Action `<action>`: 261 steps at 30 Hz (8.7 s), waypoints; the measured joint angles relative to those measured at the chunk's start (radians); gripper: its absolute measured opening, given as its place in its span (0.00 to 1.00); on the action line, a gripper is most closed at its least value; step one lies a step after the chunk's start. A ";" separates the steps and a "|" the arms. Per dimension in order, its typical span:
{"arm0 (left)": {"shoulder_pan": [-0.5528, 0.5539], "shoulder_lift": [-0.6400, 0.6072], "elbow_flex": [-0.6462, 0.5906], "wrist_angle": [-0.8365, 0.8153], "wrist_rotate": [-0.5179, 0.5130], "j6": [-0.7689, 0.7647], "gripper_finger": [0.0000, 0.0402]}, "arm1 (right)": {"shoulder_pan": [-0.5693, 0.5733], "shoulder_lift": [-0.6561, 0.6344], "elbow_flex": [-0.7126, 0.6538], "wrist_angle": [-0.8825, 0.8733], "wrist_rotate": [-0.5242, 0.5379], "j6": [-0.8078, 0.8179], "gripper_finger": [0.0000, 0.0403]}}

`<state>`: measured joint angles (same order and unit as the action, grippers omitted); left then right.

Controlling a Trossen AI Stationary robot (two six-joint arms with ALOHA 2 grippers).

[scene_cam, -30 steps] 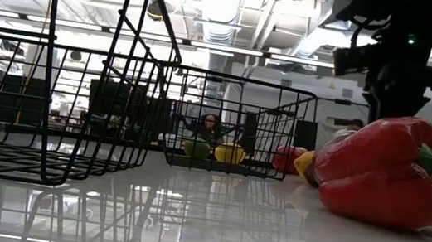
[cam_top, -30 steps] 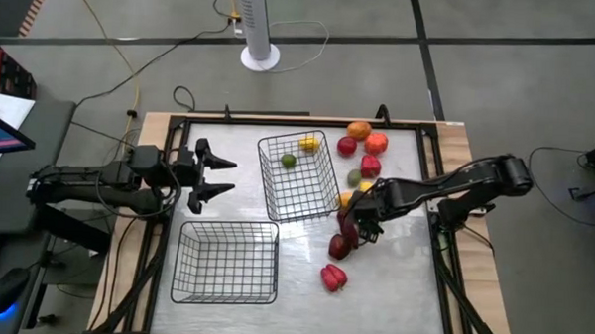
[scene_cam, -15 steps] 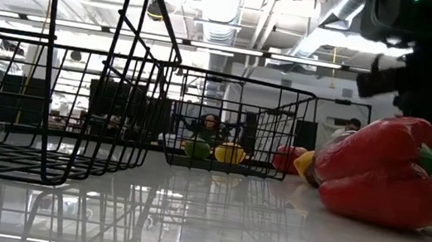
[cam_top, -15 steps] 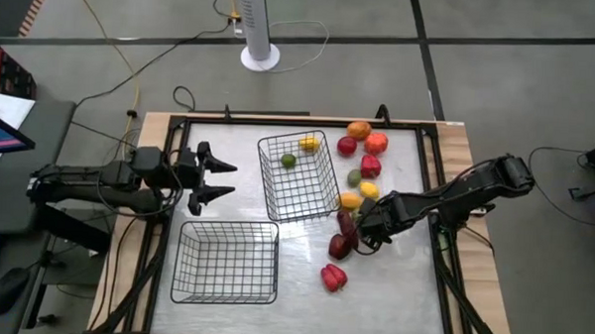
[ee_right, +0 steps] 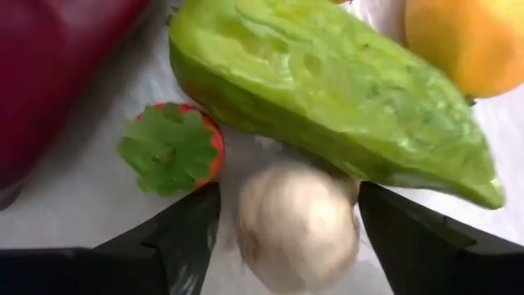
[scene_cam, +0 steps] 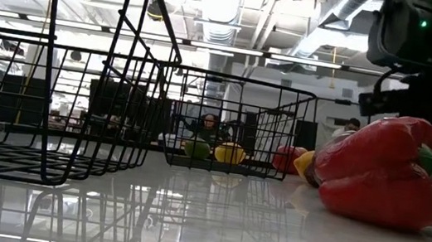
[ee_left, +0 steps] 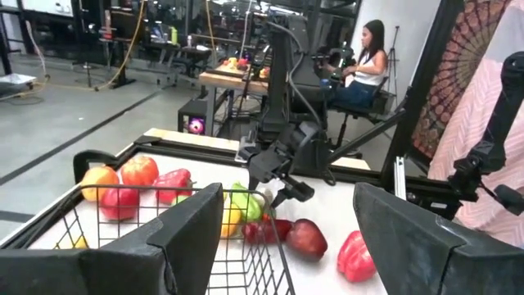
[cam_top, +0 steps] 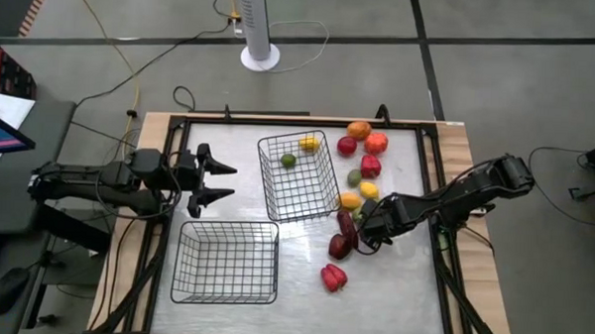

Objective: Sort produce into baskets
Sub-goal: Put the white garlic into the bottom black wire basket, then put the bottom red bell pepper into the bottom black wire basket, then put the red apple into the top black wire basket

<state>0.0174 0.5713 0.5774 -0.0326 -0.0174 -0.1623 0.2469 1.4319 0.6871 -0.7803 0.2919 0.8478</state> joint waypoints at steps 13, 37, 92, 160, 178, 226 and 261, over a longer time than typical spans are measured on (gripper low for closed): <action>0.000 0.000 0.000 0.006 -0.003 0.000 0.65 | 0.015 0.000 0.147 -0.185 -0.085 -0.016 0.42; 0.000 0.000 0.000 -0.001 0.003 0.000 0.65 | 0.090 0.000 0.174 -0.192 -0.032 0.152 0.85; 0.000 0.000 0.000 0.049 -0.024 0.011 0.65 | 0.126 0.076 0.429 0.686 -0.135 -0.335 0.53; -0.001 0.000 0.000 -0.004 -0.021 0.026 0.65 | 0.293 0.445 0.828 -0.136 -0.025 -0.109 0.98; -0.001 0.000 0.000 0.078 -0.062 0.139 0.65 | 0.455 0.455 0.696 -0.054 0.274 0.140 0.94; -0.001 0.000 0.000 0.094 -0.035 0.131 0.65 | 0.251 0.452 0.860 0.578 0.297 -0.698 0.86; -0.001 -0.002 0.000 0.075 -0.032 0.100 0.65 | 0.299 0.424 0.596 -0.033 0.436 -0.065 0.96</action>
<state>0.0164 0.5694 0.5777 0.0421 -0.0490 -0.0627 0.5462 1.8557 1.2830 -0.8136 0.7284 0.7832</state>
